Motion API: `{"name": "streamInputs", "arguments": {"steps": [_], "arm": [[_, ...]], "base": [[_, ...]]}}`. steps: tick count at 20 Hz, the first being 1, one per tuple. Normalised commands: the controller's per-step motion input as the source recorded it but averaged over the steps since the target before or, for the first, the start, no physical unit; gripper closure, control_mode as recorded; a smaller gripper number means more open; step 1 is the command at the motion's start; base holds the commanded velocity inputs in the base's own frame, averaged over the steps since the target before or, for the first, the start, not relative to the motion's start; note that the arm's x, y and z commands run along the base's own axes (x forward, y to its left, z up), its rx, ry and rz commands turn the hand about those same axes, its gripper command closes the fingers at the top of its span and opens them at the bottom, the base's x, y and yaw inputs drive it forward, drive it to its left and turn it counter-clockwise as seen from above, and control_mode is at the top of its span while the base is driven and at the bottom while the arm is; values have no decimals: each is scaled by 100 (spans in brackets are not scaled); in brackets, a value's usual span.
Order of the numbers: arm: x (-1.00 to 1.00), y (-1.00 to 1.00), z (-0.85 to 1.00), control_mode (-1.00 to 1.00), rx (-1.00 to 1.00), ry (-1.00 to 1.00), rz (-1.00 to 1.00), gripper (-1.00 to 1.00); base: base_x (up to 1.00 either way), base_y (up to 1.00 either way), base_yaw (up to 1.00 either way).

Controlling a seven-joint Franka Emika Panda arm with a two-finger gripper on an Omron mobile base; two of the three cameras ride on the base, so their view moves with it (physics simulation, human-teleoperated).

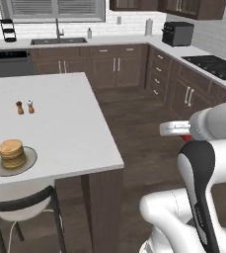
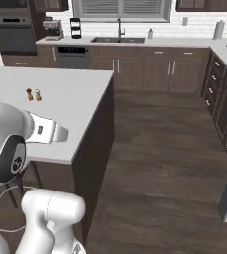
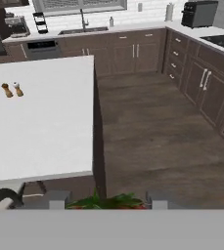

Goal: Take the strawberry from the fridge and place it on top of the pancake, located on the dining counter.

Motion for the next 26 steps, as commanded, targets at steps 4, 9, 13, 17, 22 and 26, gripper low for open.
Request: {"name": "streamInputs", "arguments": {"steps": [4,9,13,17,22,26], "arm": [[0,0,0,100,0,0,0,100],[0,0,0,100,0,0,0,100],[0,0,0,100,0,0,0,100],[0,0,0,100,0,0,0,100],[0,0,0,100,0,0,0,100],[0,0,0,100,0,0,0,100]], "base": [[-17,100,7],[0,100,4],[3,99,3],[9,88,3],[33,29,4],[72,0,0]]}}
